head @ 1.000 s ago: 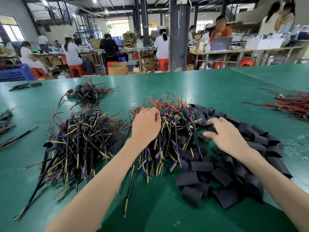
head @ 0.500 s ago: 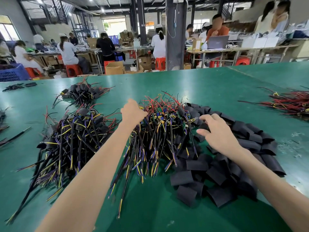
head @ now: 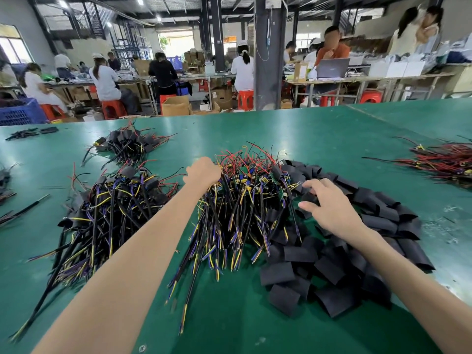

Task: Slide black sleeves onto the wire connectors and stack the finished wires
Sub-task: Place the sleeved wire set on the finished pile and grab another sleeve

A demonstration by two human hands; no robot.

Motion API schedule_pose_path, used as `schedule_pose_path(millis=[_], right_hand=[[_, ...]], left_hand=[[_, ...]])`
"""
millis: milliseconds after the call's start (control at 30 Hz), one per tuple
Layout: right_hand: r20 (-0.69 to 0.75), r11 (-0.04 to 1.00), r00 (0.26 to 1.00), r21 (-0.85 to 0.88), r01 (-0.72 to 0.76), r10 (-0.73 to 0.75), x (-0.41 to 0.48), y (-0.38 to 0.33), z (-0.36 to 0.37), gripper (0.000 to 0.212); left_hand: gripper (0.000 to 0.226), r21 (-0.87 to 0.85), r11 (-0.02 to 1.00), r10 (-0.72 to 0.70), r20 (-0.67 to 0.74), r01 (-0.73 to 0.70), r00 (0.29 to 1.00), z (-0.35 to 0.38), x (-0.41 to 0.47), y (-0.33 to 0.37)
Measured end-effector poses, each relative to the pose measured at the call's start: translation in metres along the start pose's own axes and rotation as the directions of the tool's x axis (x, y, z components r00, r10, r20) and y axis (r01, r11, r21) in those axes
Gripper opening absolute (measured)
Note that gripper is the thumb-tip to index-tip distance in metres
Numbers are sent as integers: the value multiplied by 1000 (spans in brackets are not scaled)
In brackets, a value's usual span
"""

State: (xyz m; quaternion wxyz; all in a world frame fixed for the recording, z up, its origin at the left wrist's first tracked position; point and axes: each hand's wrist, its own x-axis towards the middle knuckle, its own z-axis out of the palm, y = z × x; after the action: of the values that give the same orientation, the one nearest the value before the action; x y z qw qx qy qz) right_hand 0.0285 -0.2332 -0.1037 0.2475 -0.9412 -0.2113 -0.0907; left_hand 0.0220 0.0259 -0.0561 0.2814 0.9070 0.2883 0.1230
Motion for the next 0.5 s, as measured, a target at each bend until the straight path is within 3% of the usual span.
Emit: schedule_pose_path(millis=[67, 133, 300, 500], right_hand=[[5, 1000, 1000, -8, 0, 0, 1, 0, 1, 45], [14, 1000, 1000, -17, 3, -3, 1, -1, 2, 47], [8, 1000, 1000, -16, 21, -20, 1, -2, 4, 48], [15, 999, 999, -17, 34, -33, 1, -3, 5, 49]], left_hand=[[24, -57, 998, 18, 25, -16, 1000, -4, 1, 3], [34, -116, 993, 39, 29, -35, 999, -6, 1, 6], [39, -228, 964, 130, -42, -136, 991, -1, 3, 8], [11, -232, 944, 226, -61, -234, 972, 2, 6, 11]])
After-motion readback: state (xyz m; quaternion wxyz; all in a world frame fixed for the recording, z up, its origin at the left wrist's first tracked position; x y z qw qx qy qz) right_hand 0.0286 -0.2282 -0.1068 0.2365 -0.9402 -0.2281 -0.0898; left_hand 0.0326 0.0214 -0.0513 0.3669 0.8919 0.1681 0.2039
